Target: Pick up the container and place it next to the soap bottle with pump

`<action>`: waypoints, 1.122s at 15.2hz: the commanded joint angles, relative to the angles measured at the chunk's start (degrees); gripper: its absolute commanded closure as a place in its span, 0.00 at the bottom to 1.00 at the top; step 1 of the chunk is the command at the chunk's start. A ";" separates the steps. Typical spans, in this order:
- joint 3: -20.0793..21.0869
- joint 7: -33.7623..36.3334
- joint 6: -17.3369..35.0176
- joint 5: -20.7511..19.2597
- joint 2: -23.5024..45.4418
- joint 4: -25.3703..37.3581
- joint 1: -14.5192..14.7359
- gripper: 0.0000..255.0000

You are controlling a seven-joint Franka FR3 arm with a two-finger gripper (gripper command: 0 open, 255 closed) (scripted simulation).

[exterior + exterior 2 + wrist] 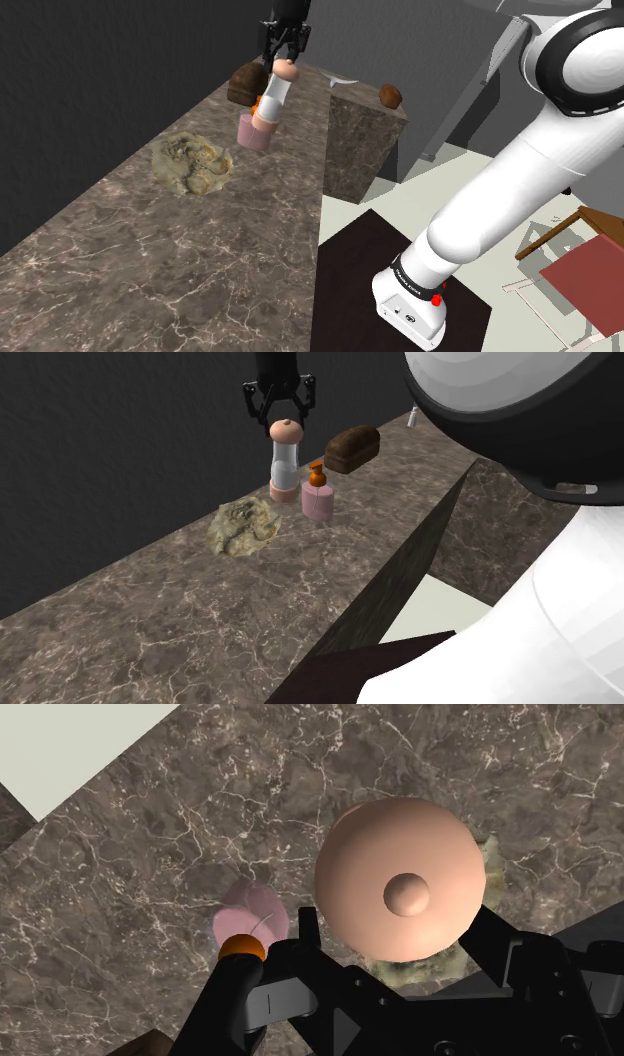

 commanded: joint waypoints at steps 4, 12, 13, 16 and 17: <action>-0.04 0.12 4.12 0.15 -0.52 -4.57 0.00 1.00; -0.02 0.45 10.29 0.12 -0.65 -10.87 0.02 1.00; -0.01 0.51 11.05 0.10 -0.61 -11.59 0.03 1.00; 0.03 0.71 13.33 -0.01 -0.39 -13.68 0.05 1.00; 0.04 0.78 14.08 -0.06 -0.30 -14.35 0.05 1.00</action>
